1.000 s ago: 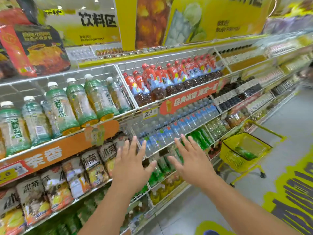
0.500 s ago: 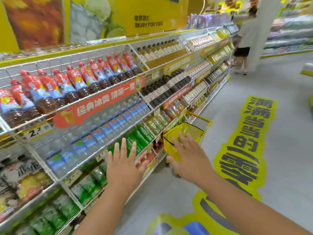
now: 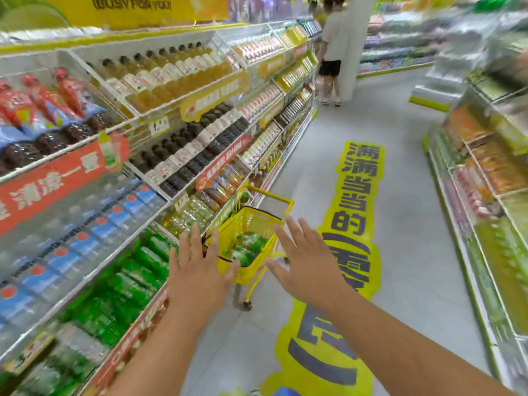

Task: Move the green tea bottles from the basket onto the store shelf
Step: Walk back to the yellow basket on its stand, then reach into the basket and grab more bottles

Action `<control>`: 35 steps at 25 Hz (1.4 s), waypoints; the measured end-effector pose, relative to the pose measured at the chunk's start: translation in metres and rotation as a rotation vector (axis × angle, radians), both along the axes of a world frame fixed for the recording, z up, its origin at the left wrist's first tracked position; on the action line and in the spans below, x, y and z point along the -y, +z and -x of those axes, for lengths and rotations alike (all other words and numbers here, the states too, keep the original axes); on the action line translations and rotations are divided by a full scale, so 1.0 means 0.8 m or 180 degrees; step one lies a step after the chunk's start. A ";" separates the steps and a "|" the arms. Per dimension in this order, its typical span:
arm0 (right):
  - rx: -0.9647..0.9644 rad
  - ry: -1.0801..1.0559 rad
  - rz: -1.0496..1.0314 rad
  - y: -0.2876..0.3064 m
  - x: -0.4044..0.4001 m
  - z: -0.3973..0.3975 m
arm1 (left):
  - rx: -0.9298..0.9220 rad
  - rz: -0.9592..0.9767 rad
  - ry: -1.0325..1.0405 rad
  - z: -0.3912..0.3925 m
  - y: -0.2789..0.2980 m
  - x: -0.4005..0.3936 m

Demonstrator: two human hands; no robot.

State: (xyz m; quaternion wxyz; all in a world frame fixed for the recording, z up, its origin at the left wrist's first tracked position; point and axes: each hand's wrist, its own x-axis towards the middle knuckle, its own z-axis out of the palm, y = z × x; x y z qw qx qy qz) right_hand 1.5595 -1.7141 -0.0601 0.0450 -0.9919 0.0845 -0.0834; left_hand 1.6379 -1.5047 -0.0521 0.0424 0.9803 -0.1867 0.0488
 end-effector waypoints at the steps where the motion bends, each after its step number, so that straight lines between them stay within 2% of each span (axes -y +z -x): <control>1: 0.0002 -0.0061 -0.0028 -0.003 0.017 -0.021 | 0.0024 0.0035 -0.0071 -0.027 -0.005 0.022; 4: -0.0048 -0.0257 -0.0034 -0.011 0.076 -0.080 | 0.0116 0.0185 -0.0357 -0.109 -0.009 0.092; 7: -0.0098 -0.0444 -0.0038 -0.016 0.137 -0.133 | 0.0094 0.0064 -0.0589 -0.186 -0.007 0.162; 12: -0.0044 -0.0576 -0.0166 -0.027 0.240 -0.212 | 0.0081 0.0173 -0.0728 -0.270 -0.022 0.268; 15: -0.0068 -0.0498 -0.0194 -0.046 0.318 -0.273 | 0.0004 0.0138 -0.0592 -0.322 -0.044 0.340; 19: -0.0135 -0.0034 -0.0166 -0.062 0.408 -0.368 | -0.0009 0.0249 -0.0137 -0.371 -0.071 0.408; 23: -0.0266 0.0516 -0.0175 -0.073 0.452 -0.453 | -0.0142 0.0286 0.0536 -0.406 -0.084 0.435; 27: -0.0492 0.0995 -0.0357 -0.103 0.448 -0.546 | -0.0305 0.0237 0.1065 -0.445 -0.109 0.426; 35: -0.0899 0.1506 -0.0336 -0.183 0.409 -0.692 | -0.0622 0.0369 0.1636 -0.548 -0.187 0.390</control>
